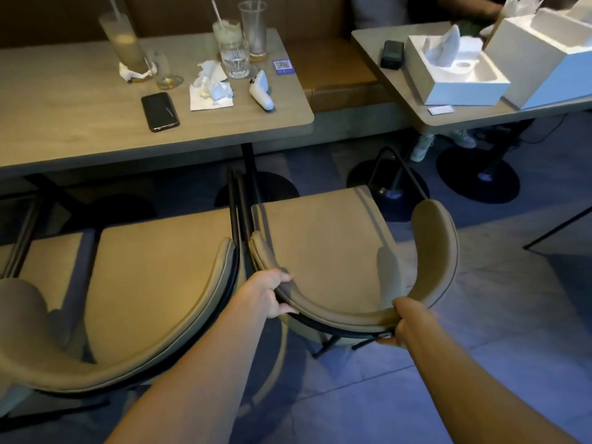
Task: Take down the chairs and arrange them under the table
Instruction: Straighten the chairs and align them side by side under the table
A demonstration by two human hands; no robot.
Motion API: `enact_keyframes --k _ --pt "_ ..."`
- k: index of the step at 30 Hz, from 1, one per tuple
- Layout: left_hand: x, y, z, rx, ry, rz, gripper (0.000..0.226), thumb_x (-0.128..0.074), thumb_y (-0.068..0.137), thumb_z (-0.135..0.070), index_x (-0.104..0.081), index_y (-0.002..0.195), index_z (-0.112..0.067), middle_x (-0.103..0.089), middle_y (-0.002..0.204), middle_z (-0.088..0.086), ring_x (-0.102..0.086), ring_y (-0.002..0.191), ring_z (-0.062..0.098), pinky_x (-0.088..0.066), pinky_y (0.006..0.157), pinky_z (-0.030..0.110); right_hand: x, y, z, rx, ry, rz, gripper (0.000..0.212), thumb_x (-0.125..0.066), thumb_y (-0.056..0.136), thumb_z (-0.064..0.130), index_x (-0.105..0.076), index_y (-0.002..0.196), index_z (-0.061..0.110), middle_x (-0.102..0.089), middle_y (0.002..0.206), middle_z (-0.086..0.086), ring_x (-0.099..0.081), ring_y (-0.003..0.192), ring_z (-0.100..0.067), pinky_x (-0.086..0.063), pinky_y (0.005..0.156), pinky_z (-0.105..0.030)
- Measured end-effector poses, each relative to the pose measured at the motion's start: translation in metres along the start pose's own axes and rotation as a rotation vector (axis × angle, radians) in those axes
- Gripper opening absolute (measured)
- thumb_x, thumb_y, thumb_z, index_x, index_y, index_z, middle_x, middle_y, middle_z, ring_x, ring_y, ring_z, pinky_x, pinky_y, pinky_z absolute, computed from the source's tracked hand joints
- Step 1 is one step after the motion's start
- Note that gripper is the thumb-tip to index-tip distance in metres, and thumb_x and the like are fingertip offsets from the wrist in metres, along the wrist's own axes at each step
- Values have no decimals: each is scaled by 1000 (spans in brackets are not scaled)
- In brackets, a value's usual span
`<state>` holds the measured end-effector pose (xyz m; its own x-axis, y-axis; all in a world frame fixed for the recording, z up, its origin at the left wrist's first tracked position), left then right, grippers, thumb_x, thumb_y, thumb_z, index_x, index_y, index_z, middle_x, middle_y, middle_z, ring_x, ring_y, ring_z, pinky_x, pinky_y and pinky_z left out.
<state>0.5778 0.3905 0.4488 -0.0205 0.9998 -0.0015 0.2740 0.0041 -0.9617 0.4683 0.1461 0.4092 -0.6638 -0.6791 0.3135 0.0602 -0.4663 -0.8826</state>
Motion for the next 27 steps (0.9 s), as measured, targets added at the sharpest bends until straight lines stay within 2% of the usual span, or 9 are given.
enact_keyframes --k 3,7,11,15,16,19,21,25,27 --pt "-3 -10 -5 -19 6 -31 57 -57 96 -3 -33 147 -4 -30 155 18 -31 139 45 -39 104 59 6 -2 17 2 75 -23 46 -51 100 28 -43 135 0 -58 131 -17 -56 117 -45 -44 59 -57" --pt "-3 -14 -7 -24 34 -57 61 -55 97 -4 -27 151 -5 -23 158 18 -26 142 45 -39 105 59 14 -5 22 -60 -27 13 47 -41 105 32 -43 141 2 -51 142 -16 -49 128 -43 -39 74 -65" --pt "-1 -6 -9 -36 38 -59 59 -56 97 -3 -29 149 -5 -27 156 19 -31 138 46 -42 102 59 13 -1 23 -43 -115 36 44 -41 106 24 -41 144 2 -50 142 -19 -50 127 -43 -40 73 -60" --pt "-1 0 -15 -46 18 -45 59 -57 97 -3 -29 148 -2 -27 155 20 -31 138 47 -43 100 59 16 24 23 -45 -78 -10 40 -49 100 18 -49 139 7 -60 124 -19 -61 90 -41 -49 46 -54" --pt "0 0 -17 -51 21 -42 59 -56 97 -3 -28 149 -2 -26 156 20 -30 139 46 -43 100 59 14 26 24 -53 -57 -12 40 -49 99 18 -50 138 8 -60 122 -19 -60 85 -40 -49 46 -55" --pt "8 4 -28 -74 31 -56 61 -57 96 -3 -27 150 -2 -25 157 21 -29 139 46 -43 101 58 2 3 28 -35 -40 -14 40 -44 105 18 -43 142 4 -54 138 -18 -55 120 -41 -46 76 -60" --pt "12 10 -37 -95 44 -55 60 -59 95 -4 -30 148 -3 -25 156 21 -30 139 46 -43 101 58 -8 -5 30 -15 -14 12 40 -42 106 20 -41 143 2 -51 143 -16 -50 129 -38 -43 96 -57" --pt "16 20 -38 -85 40 -66 60 -61 93 -4 -33 146 -5 -28 155 22 -33 138 46 -47 97 57 -17 -3 31 -19 -39 31 45 -40 107 25 -38 145 1 -46 149 -14 -44 135 -37 -37 106 -54" --pt "15 22 -35 -89 36 -63 59 -60 94 -3 -33 146 -5 -28 155 21 -34 138 45 -47 98 56 -16 -1 30 -7 -52 50 44 -42 106 23 -39 145 2 -47 148 -16 -46 132 -40 -39 101 -60"
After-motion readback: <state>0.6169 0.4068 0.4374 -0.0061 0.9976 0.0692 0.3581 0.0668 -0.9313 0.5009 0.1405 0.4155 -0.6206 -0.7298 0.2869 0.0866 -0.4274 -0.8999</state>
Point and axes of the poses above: each hand's wrist, its own y-axis towards the middle knuckle, its own x-axis out of the back of the hand, z = x × y, the point moved 8 cm from there along y, towards the middle knuckle
